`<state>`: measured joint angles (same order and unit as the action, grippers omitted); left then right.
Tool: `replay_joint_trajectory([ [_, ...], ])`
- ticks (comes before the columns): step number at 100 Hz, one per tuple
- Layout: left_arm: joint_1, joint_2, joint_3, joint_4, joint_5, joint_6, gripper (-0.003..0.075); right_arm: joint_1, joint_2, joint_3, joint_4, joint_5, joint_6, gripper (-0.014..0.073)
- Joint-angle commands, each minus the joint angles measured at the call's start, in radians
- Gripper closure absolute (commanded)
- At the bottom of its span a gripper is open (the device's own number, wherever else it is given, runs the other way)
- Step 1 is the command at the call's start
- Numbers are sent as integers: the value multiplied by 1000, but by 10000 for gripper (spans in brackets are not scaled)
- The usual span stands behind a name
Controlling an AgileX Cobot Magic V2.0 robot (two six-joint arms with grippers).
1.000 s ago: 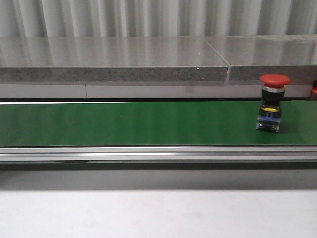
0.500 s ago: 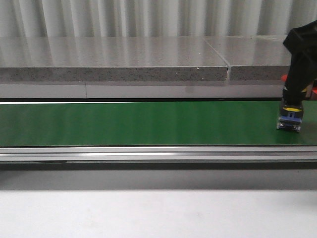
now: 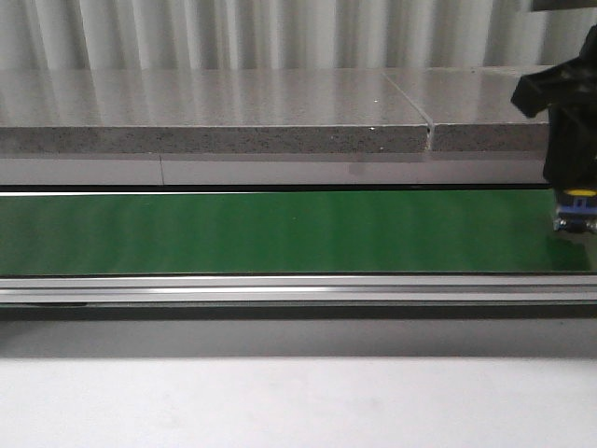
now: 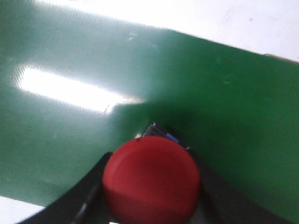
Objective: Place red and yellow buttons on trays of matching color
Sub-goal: 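Grasp the red button at the belt's end with the right gripper, then carry the red button into the red tray and open the right gripper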
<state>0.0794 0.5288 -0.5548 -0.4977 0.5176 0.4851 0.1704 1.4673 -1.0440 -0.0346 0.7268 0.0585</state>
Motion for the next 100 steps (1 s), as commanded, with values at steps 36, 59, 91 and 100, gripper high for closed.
replay_joint_trajectory([
  [36,-7,0,-28,-29,-70,3,740,-352,16,-277,-8,-12,-13,460],
  [59,-7,0,-28,-29,-70,3,740,-471,177,-430,-8,-16,-31,460],
  [91,-7,0,-28,-29,-70,3,740,-483,438,-655,-8,-17,-48,460],
  [100,-7,0,-28,-29,-70,3,740,-484,496,-721,-8,10,-48,460],
])
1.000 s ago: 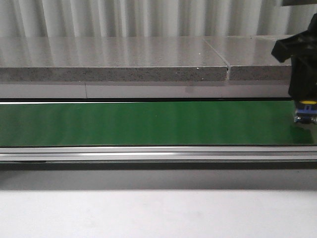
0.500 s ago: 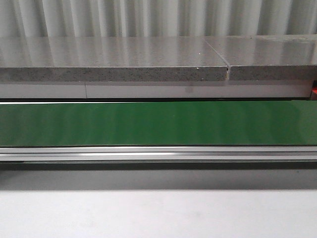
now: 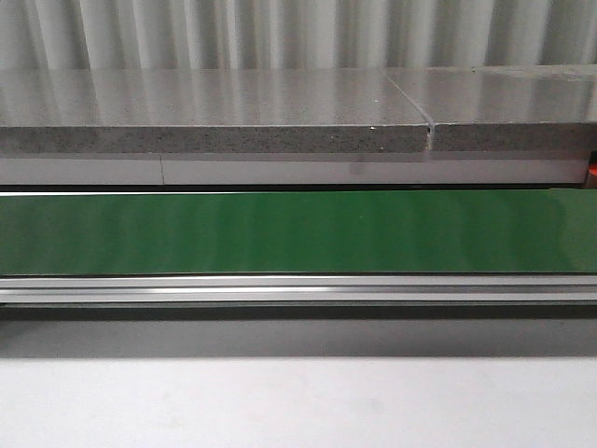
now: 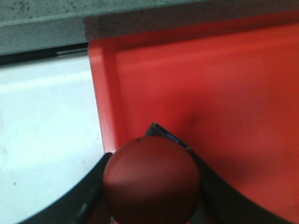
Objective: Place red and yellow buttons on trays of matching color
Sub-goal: 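Carry the red button into the red tray and open the right gripper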
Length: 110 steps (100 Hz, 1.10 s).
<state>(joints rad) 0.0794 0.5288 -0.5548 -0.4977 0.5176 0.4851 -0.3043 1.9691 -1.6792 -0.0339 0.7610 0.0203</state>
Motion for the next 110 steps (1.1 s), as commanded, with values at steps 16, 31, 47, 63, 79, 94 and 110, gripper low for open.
replay_joint_trajectory([
  [16,-7,0,-28,-29,-70,3,740,-9,84,-179,-9,18,-12,460],
  [31,-7,0,-28,-29,-70,3,740,-9,134,-215,-9,31,-13,460],
  [47,-7,0,-28,-29,-70,3,740,-9,163,-215,-9,28,-20,460],
  [63,-7,0,-28,-29,-70,3,740,-10,186,-215,-9,33,-20,460],
  [79,-7,0,-28,-29,-70,3,740,-13,191,-215,-9,40,-20,349],
  [94,-7,0,-28,-29,-70,3,740,-16,191,-215,-9,45,-20,99],
  [110,-7,0,-28,-29,-70,3,740,-17,179,-222,-9,34,-20,-12],
])
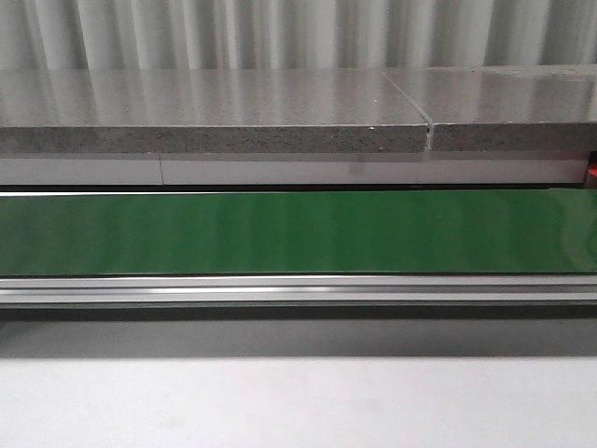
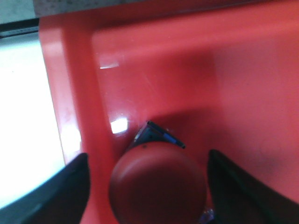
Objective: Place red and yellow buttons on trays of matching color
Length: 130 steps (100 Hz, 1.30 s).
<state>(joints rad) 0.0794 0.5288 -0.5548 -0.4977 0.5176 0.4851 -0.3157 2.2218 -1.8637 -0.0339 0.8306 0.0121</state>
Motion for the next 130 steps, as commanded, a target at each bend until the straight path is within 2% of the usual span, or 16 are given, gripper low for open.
replay_joint_trajectory([
  [1,-7,0,-28,-29,-70,3,740,-6,-75,-40,-9,-33,-12,-11],
  [40,-7,0,-28,-29,-70,3,740,7,-215,-123,-8,26,-12,-9],
  [83,-7,0,-28,-29,-70,3,740,147,-476,-93,-8,56,-68,-9],
  [99,-7,0,-28,-29,-70,3,740,213,-607,39,-8,28,-85,-8],
  [130,-7,0,-28,-29,-70,3,740,318,-947,494,-8,-145,-92,-8],
])
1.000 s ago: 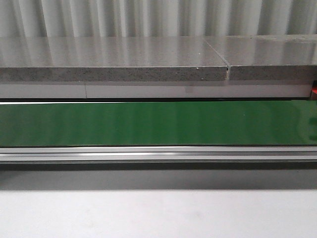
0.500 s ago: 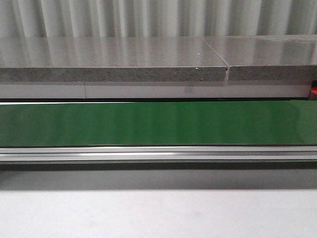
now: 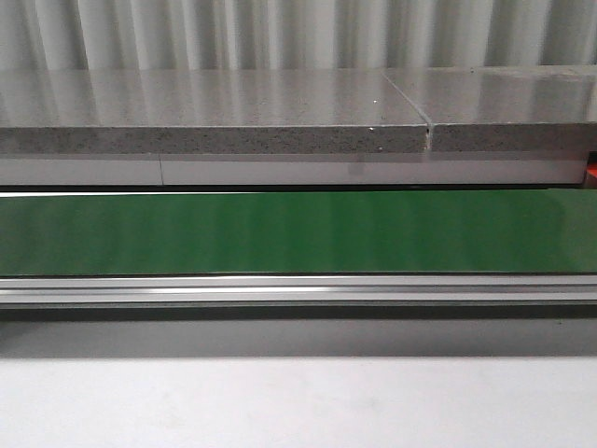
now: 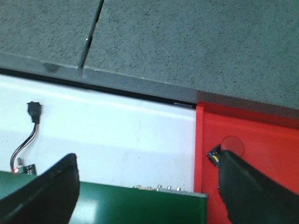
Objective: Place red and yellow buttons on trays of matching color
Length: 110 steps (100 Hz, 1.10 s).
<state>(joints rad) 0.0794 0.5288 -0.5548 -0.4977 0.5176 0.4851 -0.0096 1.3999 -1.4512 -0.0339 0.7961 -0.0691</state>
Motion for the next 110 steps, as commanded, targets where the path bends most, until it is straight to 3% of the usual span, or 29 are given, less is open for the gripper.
replay_joint_trajectory([
  [1,-7,0,-28,-29,-70,3,740,11,-133,92,-8,-115,-11,-8],
  [42,-7,0,-28,-29,-70,3,740,15,-556,562,-8,-172,-10,-8],
  [80,-7,0,-28,-29,-70,3,740,15,-894,782,-8,-136,-9,-1],
  [94,-7,0,-28,-29,-70,3,740,15,-963,808,-8,-112,-9,114],
  [110,-7,0,-28,-29,-70,3,740,15,-972,809,-8,-87,-9,397],
])
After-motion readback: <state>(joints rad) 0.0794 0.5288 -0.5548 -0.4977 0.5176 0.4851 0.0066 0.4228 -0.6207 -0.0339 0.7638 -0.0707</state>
